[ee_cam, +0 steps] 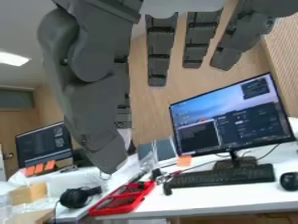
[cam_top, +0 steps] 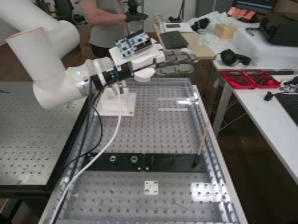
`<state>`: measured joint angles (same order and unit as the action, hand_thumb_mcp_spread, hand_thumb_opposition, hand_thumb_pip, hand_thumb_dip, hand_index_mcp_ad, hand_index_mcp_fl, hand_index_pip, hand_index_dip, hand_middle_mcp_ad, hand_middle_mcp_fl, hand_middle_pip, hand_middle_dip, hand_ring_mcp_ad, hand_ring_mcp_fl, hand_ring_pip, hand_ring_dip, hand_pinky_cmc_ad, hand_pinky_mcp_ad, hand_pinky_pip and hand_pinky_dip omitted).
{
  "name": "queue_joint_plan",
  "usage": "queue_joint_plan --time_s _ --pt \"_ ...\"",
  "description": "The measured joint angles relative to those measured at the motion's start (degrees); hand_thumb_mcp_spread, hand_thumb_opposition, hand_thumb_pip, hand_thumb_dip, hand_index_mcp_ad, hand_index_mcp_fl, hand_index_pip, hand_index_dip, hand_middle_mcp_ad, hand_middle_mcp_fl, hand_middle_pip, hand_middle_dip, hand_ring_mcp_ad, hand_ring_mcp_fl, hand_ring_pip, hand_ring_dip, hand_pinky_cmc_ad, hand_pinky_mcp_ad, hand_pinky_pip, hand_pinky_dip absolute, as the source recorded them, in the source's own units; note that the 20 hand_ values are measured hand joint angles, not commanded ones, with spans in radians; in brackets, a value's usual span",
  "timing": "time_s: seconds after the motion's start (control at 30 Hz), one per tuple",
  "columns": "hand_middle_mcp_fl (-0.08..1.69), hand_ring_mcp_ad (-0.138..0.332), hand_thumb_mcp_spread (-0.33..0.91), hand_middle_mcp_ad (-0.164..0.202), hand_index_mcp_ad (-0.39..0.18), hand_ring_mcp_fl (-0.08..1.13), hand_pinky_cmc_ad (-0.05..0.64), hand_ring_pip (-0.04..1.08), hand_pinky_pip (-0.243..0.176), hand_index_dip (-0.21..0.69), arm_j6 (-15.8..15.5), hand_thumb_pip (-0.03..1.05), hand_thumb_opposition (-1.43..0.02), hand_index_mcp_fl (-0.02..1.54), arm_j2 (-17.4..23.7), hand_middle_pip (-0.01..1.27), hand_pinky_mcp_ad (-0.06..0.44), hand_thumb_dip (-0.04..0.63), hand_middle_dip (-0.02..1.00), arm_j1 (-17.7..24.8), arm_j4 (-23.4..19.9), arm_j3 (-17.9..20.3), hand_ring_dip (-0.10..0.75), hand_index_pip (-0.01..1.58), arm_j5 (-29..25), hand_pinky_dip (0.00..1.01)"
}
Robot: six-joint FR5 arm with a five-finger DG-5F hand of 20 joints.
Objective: Grab the paper clip and place it in the clear container
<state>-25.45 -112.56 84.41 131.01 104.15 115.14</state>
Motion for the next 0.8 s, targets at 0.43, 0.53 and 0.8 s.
queue_joint_plan --time_s 0.43,0.53,0.8 --pt "0.29 0.133 0.63 0.024 -0.265 0.08 0.328 0.11 -0.01 0.162 -3.1 0.44 -0.96 0.82 -6.9 0.14 0.183 0.267 0.18 5.8 6.5 -5.9 0.058 1.12 -4.2 0.18" --pt "0.29 0.133 0.63 0.024 -0.265 0.08 0.328 0.11 -0.01 0.162 -4.1 0.44 -0.96 0.82 -7.6 0.14 0.183 0.267 0.18 7.2 7.6 -6.6 0.058 1.12 -6.0 0.18" --pt "0.29 0.133 0.63 0.024 -0.265 0.08 0.325 0.11 -0.01 0.162 -5.2 0.44 -0.96 0.82 -10.5 0.13 0.185 0.267 0.18 10.4 10.8 -10.4 0.058 1.12 -11.5 0.18"
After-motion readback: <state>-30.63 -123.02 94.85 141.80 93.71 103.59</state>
